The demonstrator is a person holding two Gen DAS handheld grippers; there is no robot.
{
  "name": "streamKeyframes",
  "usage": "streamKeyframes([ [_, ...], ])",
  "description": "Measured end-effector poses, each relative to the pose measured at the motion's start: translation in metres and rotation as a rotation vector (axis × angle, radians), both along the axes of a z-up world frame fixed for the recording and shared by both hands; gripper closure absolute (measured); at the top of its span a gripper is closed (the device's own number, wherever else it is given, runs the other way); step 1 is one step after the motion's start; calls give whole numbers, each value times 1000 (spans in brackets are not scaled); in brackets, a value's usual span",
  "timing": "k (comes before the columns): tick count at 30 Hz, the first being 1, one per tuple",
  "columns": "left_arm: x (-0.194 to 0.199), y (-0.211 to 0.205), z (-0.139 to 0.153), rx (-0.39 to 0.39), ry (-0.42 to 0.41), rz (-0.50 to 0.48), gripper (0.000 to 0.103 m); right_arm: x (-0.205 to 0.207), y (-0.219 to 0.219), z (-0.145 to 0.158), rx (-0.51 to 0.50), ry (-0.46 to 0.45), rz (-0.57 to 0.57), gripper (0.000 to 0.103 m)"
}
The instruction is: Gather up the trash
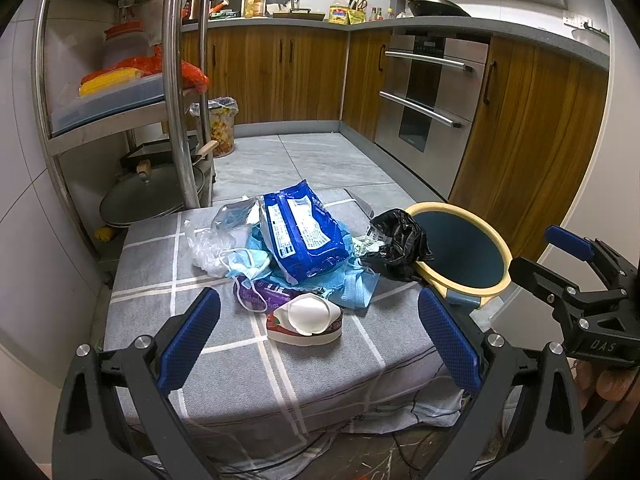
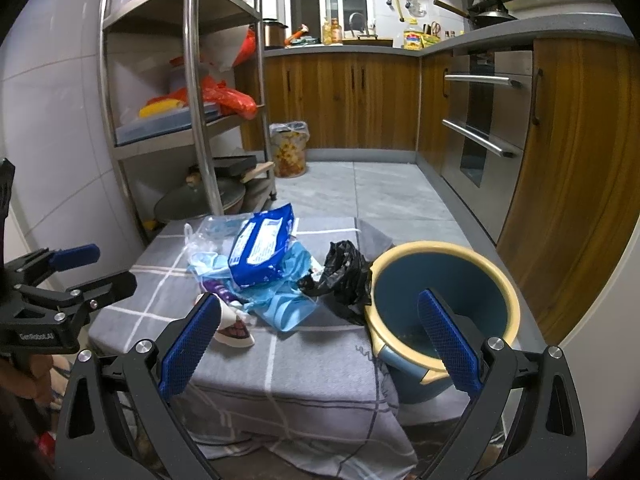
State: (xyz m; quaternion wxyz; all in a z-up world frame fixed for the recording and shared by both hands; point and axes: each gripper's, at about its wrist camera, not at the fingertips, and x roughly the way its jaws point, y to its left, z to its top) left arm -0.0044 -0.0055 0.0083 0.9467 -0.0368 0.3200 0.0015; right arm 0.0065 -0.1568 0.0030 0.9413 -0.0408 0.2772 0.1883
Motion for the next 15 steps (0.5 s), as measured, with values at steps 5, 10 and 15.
streamKeyframes([
  [5,0,0,0,1,1,1,5,0,-1,1,1,-3,-4,5],
  [10,0,0,1,1,-2,0,5,1,-4,4,2,-3,-9,5],
  [15,0,0,0,2,0,0,5,1,-5,4,2,-4,-8,5],
])
